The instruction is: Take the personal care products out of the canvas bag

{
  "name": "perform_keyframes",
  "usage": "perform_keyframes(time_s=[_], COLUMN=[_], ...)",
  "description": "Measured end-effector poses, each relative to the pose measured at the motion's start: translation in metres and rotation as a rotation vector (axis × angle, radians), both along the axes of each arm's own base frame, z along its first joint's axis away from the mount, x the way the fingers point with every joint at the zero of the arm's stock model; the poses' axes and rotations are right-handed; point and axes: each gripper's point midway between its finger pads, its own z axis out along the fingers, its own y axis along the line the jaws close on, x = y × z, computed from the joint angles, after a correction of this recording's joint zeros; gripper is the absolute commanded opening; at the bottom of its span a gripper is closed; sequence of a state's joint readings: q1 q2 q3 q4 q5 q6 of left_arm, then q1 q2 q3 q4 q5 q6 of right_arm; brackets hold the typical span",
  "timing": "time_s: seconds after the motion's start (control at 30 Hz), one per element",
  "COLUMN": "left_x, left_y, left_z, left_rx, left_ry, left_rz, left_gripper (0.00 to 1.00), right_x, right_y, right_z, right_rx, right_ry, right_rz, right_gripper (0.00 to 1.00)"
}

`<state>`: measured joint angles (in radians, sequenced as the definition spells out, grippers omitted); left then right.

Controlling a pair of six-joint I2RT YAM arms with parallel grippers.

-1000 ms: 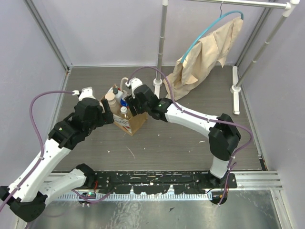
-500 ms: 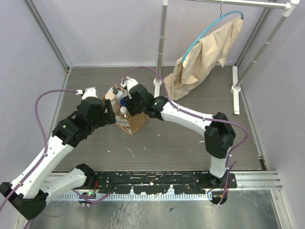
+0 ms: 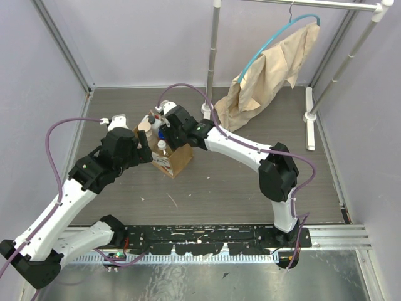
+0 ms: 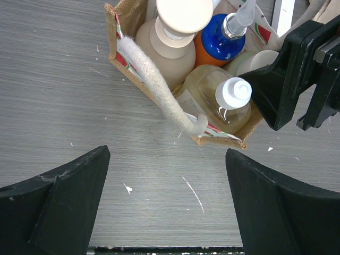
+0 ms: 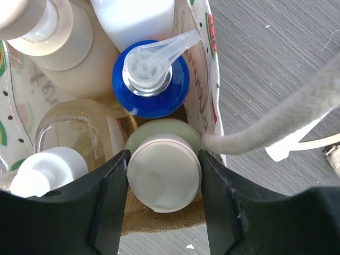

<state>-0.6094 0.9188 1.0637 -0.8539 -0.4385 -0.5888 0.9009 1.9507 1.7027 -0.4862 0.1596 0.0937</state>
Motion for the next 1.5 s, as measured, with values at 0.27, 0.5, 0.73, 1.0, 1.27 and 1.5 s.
perform_keyframes(time_s=[0.27, 0.5, 0.73, 1.0, 1.27, 1.5], left_x=[-0.001, -0.002, -0.003, -0.003, -0.001, -0.001], left_y=[0.000, -0.002, -0.003, -0.006, -0.014, -0.016], left_z=[0.002, 0.002, 0.002, 0.001, -0.002, -0.003], left_rx=[-0.009, -0.016, -0.021, -0.031, -0.052, -0.064], left_ry=[-0.008, -0.005, -0.002, 0.009, 0.019, 0.022], left_rz=[-0.002, -0.011, -0.017, -0.027, -0.040, -0.043], left_gripper=[0.97, 0.96, 0.96, 0.96, 0.95, 0.93], right_x=[-0.001, -0.006, -0.018, -0.039, -0.053, -0.075], right_y=[-0.004, -0.015, -0.035, -0.102, -0.130, -0.109], right_z=[0.003, 0.024, 0.111, 0.221, 0.220, 0.137], right_rx=[-0.020, -0.028, 0.087, 0.215, 0.199, 0.152], right_ry=[-0.006, -0.026, -0.138, -0.329, -0.324, -0.116], right_rz=[-0.022, -0.039, -0.067, -0.173, -0.201, -0.100], right_gripper=[0.41, 0.38, 0.38, 0.38, 0.38, 0.38])
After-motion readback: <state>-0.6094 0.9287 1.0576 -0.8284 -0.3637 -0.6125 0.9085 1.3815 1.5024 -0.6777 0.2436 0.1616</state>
